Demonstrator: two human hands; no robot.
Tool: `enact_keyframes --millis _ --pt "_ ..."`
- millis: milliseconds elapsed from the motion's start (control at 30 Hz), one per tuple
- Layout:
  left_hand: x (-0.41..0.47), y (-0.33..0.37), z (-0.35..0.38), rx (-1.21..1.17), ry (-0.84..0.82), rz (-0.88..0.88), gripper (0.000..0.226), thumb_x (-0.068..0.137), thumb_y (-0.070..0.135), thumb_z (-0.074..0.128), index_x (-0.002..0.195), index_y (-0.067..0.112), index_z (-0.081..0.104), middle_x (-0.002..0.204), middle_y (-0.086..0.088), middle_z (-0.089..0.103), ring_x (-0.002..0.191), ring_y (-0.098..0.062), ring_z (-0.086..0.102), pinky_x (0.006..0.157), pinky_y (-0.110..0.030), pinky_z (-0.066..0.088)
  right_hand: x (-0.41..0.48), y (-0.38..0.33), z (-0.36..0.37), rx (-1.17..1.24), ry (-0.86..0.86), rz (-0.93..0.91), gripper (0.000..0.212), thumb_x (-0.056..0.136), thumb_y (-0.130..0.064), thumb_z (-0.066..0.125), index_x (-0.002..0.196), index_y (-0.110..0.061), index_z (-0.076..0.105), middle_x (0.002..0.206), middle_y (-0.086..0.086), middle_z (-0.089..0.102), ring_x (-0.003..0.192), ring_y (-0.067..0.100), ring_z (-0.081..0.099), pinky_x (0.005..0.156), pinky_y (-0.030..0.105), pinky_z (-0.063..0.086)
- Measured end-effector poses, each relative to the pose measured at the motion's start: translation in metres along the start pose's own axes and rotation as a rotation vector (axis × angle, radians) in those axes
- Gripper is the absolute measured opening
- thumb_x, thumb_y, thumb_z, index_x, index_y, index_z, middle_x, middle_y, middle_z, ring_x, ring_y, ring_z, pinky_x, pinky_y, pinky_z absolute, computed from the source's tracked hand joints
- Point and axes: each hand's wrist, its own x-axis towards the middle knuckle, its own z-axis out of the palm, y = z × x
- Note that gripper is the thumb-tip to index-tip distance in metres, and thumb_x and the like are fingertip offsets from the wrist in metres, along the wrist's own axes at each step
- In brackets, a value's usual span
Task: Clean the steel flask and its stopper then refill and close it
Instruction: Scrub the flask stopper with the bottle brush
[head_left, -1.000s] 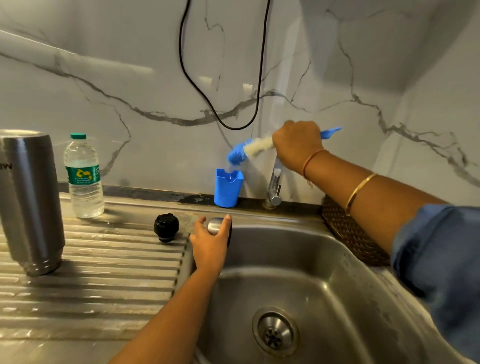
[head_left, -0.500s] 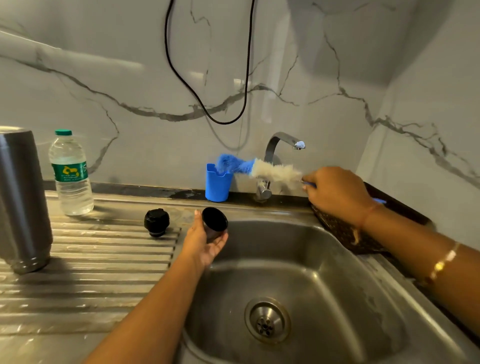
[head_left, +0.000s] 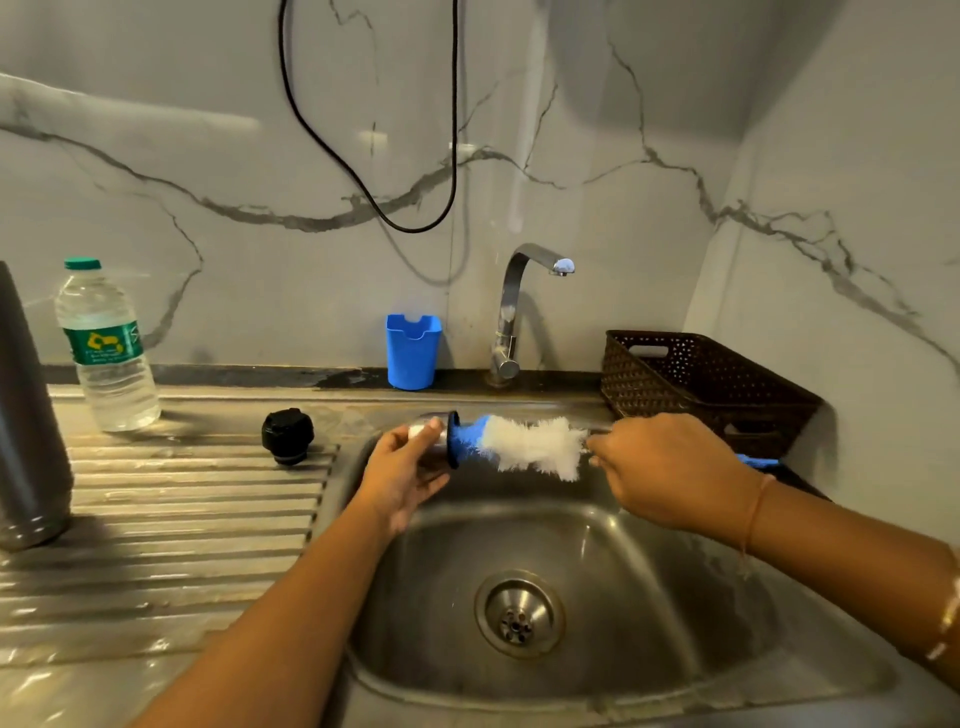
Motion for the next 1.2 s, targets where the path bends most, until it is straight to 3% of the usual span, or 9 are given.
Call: enact_keyframes --millis 200,267,400,500,700,900,1033,1100,1200 --pt "-0.009 0.005 0.002 -0.021 -0.051 -0.014 0.017 0.091 0.017 0.059 0.105 0.011 0.054 0.11 -0.016 0.06 0.101 -0.029 0.062 0.086 -0.043 0.053 0.02 0.032 -0.006 1.096 -0.576 0.248 0.02 0.093 -0.018 0.054 0.091 -0.007 0.071 0.056 0.002 0.048 0.036 0.007 0.032 0.034 0.017 0.023" --pt "-0.01 0.01 0.003 -0.094 -0.022 -0.014 0.025 0.091 0.02 0.06 0.111 0.007 0.052 0.107 -0.017 0.061 0.102 -0.031 0.062 0.086 -0.044 0.053 0.019 0.034 -0.002 0.929 -0.452 0.186 0.018 0.094 -0.024 0.055 0.093 -0.011 0.068 0.065 0.0 0.056 0.04 0.005 0.043 0.039 0.017 0.031" --pt "-0.012 0.013 0.004 -0.203 0.042 -0.061 0.027 0.09 0.027 0.062 0.104 0.006 0.053 0.103 -0.019 0.062 0.099 -0.032 0.063 0.092 -0.046 0.051 0.019 0.036 0.024 -0.089 0.268 -0.221 0.021 0.089 -0.024 0.04 0.086 -0.013 0.058 0.076 0.004 0.056 0.049 0.016 0.048 0.041 0.027 0.031" --pt "-0.013 0.015 0.007 -0.208 0.045 -0.065 0.028 0.088 0.029 0.064 0.101 0.007 0.053 0.105 -0.019 0.061 0.101 -0.032 0.063 0.095 -0.045 0.05 0.02 0.036 0.023 -0.198 0.387 -0.311 0.025 0.08 -0.015 0.035 0.075 -0.009 0.06 0.064 0.006 0.051 0.04 0.02 0.044 0.037 0.026 0.023" --pt "-0.013 0.019 0.004 -0.287 0.005 -0.058 0.026 0.088 0.025 0.063 0.101 0.005 0.053 0.108 -0.023 0.058 0.106 -0.036 0.06 0.095 -0.048 0.049 0.026 0.029 0.004 1.209 -0.456 0.174 0.024 0.093 -0.021 0.055 0.08 -0.007 0.068 0.052 0.0 0.049 0.039 0.011 0.034 0.037 0.02 0.025" --pt "-0.011 0.02 0.0 -0.301 0.101 -0.055 0.033 0.085 0.034 0.066 0.104 0.01 0.054 0.107 -0.019 0.06 0.096 -0.032 0.064 0.087 -0.042 0.052 0.023 0.028 0.016 -0.202 0.273 -0.187 0.025 0.088 -0.029 0.052 0.103 -0.012 0.06 0.08 0.005 0.058 0.058 0.018 0.052 0.045 0.027 0.032" --pt "-0.012 0.02 0.0 -0.315 0.106 -0.059 0.035 0.085 0.037 0.066 0.106 0.011 0.055 0.108 -0.018 0.06 0.1 -0.031 0.063 0.088 -0.042 0.053 0.026 0.041 0.017 -0.339 0.441 -0.354 0.033 0.082 -0.013 0.035 0.093 -0.005 0.065 0.064 0.008 0.054 0.043 0.021 0.046 0.039 0.026 0.025" --pt "-0.013 0.018 0.002 -0.3 0.077 -0.058 0.036 0.086 0.036 0.065 0.109 0.009 0.055 0.109 -0.019 0.06 0.102 -0.031 0.063 0.09 -0.042 0.052 0.026 0.034 0.007 -0.101 0.282 -0.22 0.032 0.089 -0.018 0.033 0.086 -0.011 0.064 0.064 0.004 0.055 0.046 0.019 0.049 0.041 0.027 0.03" --pt "-0.014 0.018 0.001 -0.329 0.037 -0.034 0.04 0.086 0.033 0.065 0.114 0.008 0.054 0.111 -0.019 0.061 0.103 -0.031 0.063 0.092 -0.042 0.051 0.03 0.026 -0.007 0.924 -0.295 0.152 0.025 0.094 -0.024 0.051 0.08 -0.009 0.066 0.057 0.0 0.046 0.046 0.013 0.037 0.045 0.026 0.029"
